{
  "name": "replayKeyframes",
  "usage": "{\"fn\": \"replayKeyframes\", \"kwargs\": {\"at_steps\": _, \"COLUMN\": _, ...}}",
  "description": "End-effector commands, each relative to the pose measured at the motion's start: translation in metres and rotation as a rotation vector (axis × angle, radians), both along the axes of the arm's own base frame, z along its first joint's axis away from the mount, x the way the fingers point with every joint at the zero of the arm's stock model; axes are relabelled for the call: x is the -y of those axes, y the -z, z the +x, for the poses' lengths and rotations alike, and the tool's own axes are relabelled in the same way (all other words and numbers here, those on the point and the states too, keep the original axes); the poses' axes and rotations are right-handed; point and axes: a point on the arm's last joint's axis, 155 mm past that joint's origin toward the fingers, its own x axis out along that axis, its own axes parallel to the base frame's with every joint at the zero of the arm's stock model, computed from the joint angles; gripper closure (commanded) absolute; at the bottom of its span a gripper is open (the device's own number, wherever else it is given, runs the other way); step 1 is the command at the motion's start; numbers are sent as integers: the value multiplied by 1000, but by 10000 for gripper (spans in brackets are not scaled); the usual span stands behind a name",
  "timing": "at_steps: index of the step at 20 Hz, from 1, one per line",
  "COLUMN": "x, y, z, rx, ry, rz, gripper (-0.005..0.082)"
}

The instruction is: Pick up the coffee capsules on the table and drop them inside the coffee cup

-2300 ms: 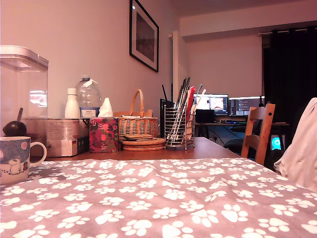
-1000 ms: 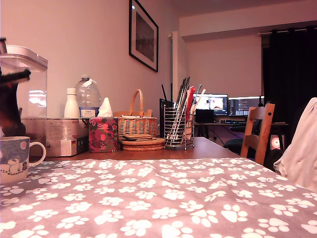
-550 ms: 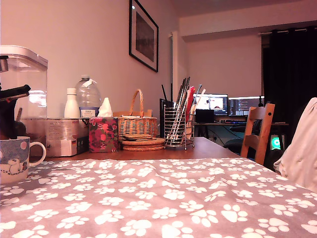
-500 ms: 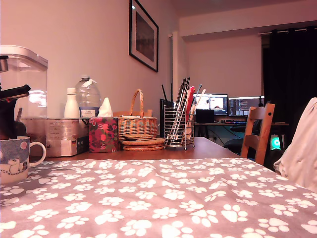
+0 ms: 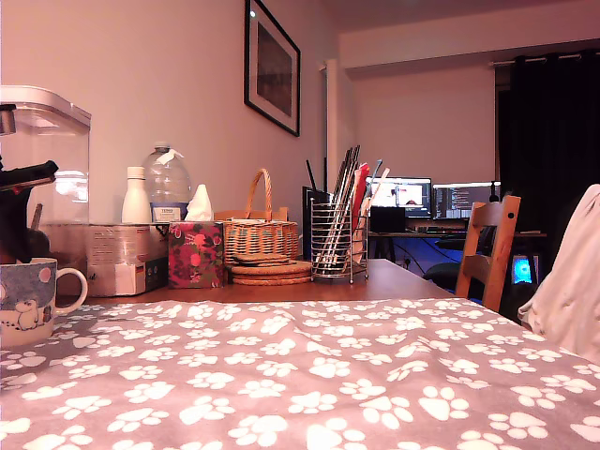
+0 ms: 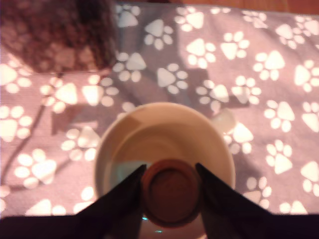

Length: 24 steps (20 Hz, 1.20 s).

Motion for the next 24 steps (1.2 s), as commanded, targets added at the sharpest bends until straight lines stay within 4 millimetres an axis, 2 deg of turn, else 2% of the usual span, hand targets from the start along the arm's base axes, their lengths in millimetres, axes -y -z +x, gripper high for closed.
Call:
{"fn": "replayKeyframes", "kwargs": {"at_steps": 1, "x": -1, "y": -4, "z": 5, "rx": 19, "ry": 1, "rz": 5, "gripper": 218}}
{"fn": "replayKeyframes", "kwargs": {"at_steps": 2, "x": -1, "y": -5, "z": 6, "rx": 21, "ry": 2, "rz": 6, "gripper": 184}}
{"fn": "replayKeyframes", "kwargs": {"at_steps": 6, "x": -1, "y": -12, "z": 9, "rx": 42, "ry": 16, "rz": 16, "gripper": 186}}
{"fn": "replayKeyframes", "kwargs": {"at_steps": 8, "x": -1, "y": -21, "z": 12, "rx": 64, "ry": 18, "rz": 15, "gripper": 224}}
{"fn": "replayKeyframes", "kwargs": {"at_steps": 10, "x": 1, "y": -37, "z": 12, "rx": 102, "ry": 24, "rz": 9, "gripper": 329}}
{"fn": "replayKeyframes", "kwargs": {"at_steps": 13, "x": 9, "y": -61, "z": 1, "rx": 142, "ry": 76, "rz": -4, "gripper": 649}}
{"fn": "replayKeyframes", "kwargs": {"at_steps": 14, "x": 13, "y": -71, "z": -2, "rx": 169, "ry": 99, "rz": -5, "gripper": 730}}
{"fn": "replayKeyframes", "kwargs": {"at_steps": 15, "x": 15, "y": -83, "z": -4, "rx": 199, "ry": 115, "rz": -2, "gripper": 772}}
{"fn": "replayKeyframes", "kwargs": {"at_steps": 20, "x": 24, "y": -139, "z": -19, "rx": 348, "ry": 148, "rz": -24, "gripper": 791}}
{"fn": "replayKeyframes", "kwargs": {"at_steps": 24, "x": 30, "y": -166, "z": -30, "rx": 419, "ry": 175, "rz": -41, "gripper": 791}}
